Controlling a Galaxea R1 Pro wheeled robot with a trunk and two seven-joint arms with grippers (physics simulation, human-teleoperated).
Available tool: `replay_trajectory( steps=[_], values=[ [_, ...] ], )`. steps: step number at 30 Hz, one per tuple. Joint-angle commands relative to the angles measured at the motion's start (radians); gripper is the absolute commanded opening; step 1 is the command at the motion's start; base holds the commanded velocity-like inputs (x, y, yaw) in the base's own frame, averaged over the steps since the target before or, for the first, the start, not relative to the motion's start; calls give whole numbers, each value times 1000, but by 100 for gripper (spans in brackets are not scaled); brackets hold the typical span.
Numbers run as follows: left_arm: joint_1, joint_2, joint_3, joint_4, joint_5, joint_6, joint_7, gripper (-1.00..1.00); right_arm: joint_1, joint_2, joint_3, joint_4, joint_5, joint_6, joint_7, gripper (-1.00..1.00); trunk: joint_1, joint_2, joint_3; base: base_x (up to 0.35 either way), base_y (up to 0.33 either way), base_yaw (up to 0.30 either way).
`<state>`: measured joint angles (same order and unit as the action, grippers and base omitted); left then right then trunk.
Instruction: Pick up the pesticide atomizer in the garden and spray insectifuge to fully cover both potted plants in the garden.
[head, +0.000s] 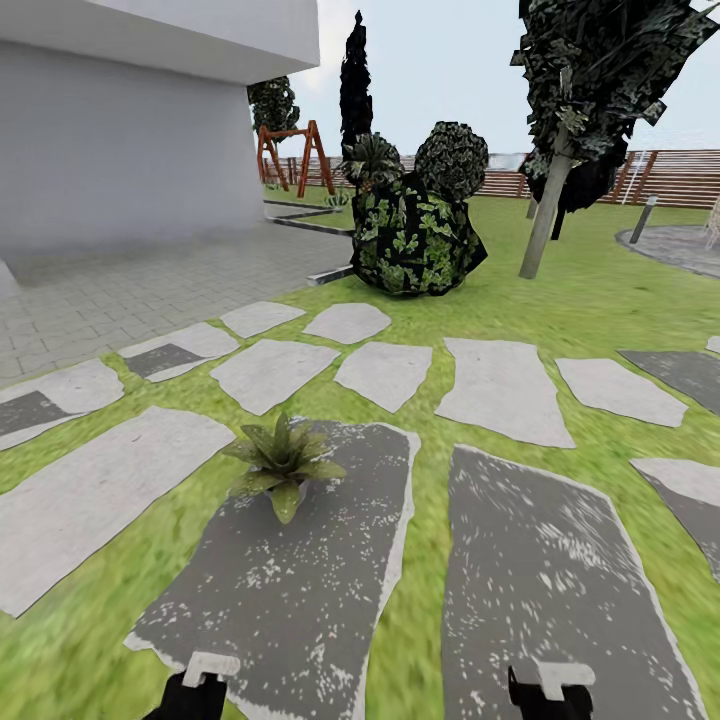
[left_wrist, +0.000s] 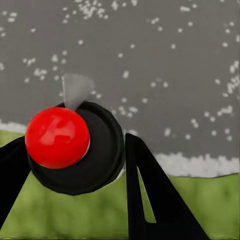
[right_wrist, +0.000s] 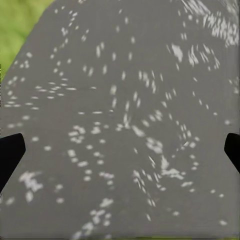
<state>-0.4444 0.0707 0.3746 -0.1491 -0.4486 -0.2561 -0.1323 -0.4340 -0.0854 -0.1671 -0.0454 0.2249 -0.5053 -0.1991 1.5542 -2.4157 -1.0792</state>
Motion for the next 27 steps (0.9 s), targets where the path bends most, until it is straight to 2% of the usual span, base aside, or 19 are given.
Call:
replay_trajectory(
  steps=[1,3,5,6,7,11,12,14,17,27],
  values=[
    [1,1,10,8,-5,-3,-4,-100,0,1,-7,6,9,-3,-4,100,0,0,-1,0,0,0],
    [8,4,10,18,3,-3,-3,-100,0,1,-6,11,8,-4,-4,100,0,0,-1,0,0,0],
    [22,6,12,22,38,-17,-3,-100,0,3,-6,14,7,-4,-3,100,0,0,-1,0,0,0],
    [27,6,13,24,59,-36,-3,-100,0,4,-6,14,7,-4,-3,100,0,0,-1,0,0,0],
    [35,5,14,27,120,-93,-5,-100,0,28,-6,15,7,-5,-4,100,0,0,-1,0,0,0],
    [36,2,12,34,135,-102,2,-100,0,35,-8,15,2,-3,-8,100,0,0,0,0,0,-123],
    [36,3,14,33,136,-103,22,-100,0,35,-8,15,2,-2,-8,100,0,0,0,0,0,-255],
    [36,2,12,33,136,-104,120,-100,0,35,-9,15,2,-3,-8,100,0,0,1,0,0,-261],
    [36,-1,7,35,133,-108,189,-100,0,35,-9,15,2,-4,-8,100,0,0,1,0,0,-281],
    [38,-2,6,43,133,-115,200,-100,0,37,-9,15,2,-4,-8,100,0,0,1,0,0,-297]
  ],
)
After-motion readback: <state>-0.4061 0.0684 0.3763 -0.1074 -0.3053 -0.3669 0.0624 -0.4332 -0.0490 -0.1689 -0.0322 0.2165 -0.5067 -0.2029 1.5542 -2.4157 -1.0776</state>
